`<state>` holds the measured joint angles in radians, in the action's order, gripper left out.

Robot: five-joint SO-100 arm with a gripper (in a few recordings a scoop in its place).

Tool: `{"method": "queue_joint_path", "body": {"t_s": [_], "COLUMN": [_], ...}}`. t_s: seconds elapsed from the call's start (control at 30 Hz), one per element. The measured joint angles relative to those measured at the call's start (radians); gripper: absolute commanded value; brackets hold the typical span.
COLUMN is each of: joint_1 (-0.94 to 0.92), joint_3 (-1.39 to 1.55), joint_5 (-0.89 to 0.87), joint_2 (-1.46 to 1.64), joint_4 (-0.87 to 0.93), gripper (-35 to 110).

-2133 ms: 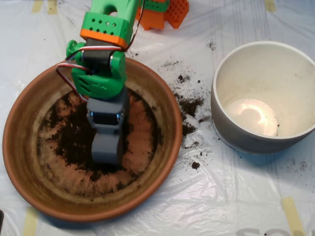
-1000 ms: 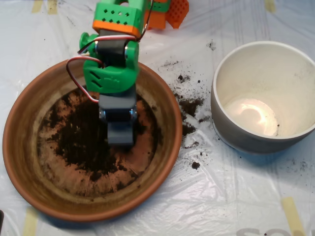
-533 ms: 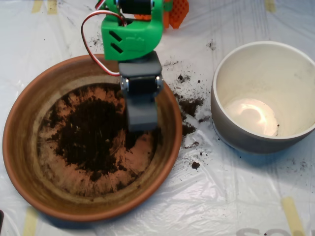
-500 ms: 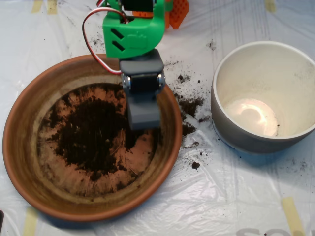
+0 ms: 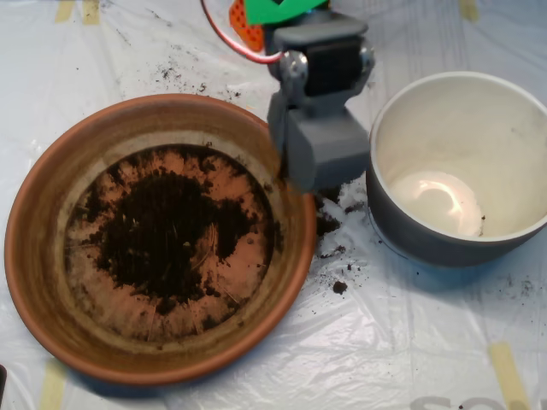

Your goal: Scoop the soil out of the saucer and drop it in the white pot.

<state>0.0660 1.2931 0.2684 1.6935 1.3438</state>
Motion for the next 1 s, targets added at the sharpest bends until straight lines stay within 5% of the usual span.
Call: {"method": "queue_joint_path", "body": {"t_s": [0.57, 0.77, 1.0], "joint_1": [0.356, 0.416, 0.413], "joint_3": [-0.549, -0.574, -0.574], "joint_5": [-0.02, -0.037, -0.055], "joint_2": [-0.457, -0.489, -0.489], "joint_4": [0.229, 0.261, 0.31], "gripper": [1, 24, 31]}}
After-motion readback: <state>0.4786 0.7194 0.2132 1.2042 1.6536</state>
